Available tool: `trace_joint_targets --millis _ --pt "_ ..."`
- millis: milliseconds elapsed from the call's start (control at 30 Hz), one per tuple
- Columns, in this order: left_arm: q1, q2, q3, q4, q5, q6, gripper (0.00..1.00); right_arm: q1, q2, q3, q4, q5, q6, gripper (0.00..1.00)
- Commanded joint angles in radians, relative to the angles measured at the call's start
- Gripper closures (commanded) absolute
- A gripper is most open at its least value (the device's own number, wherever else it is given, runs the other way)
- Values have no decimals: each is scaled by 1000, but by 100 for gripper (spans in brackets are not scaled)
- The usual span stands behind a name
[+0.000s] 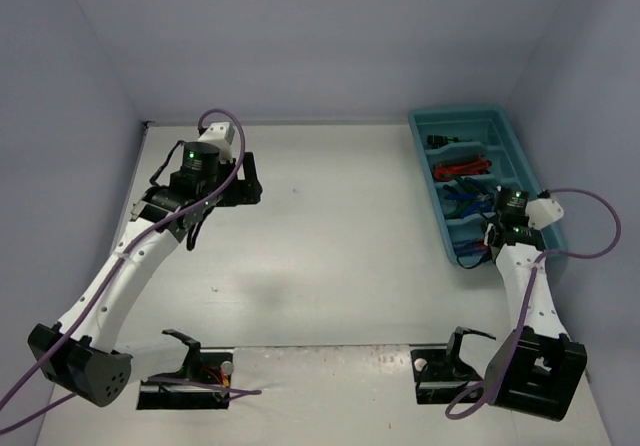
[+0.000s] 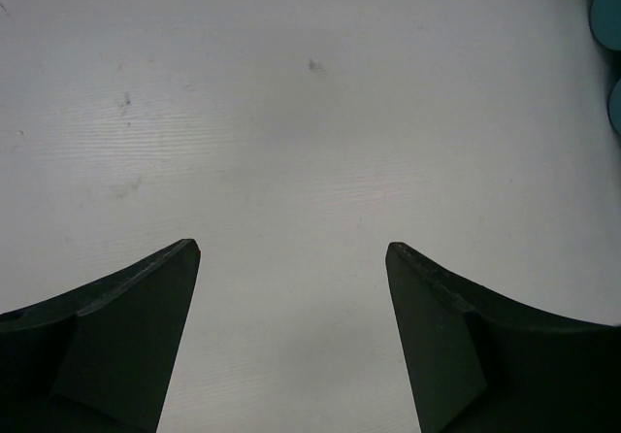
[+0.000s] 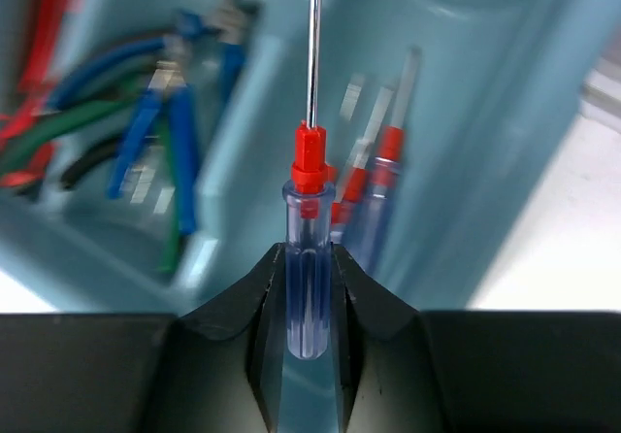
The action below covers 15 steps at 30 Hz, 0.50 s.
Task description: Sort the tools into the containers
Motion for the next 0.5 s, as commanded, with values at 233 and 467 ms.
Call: trace_joint_targets --millis 233,467 --pt "4 -76 23 -19 -34 42 24 -63 26 48 -4 -56 -38 20" --pt "4 -132 38 -52 -30 47 24 -58 -59 121 -6 -183 -134 7"
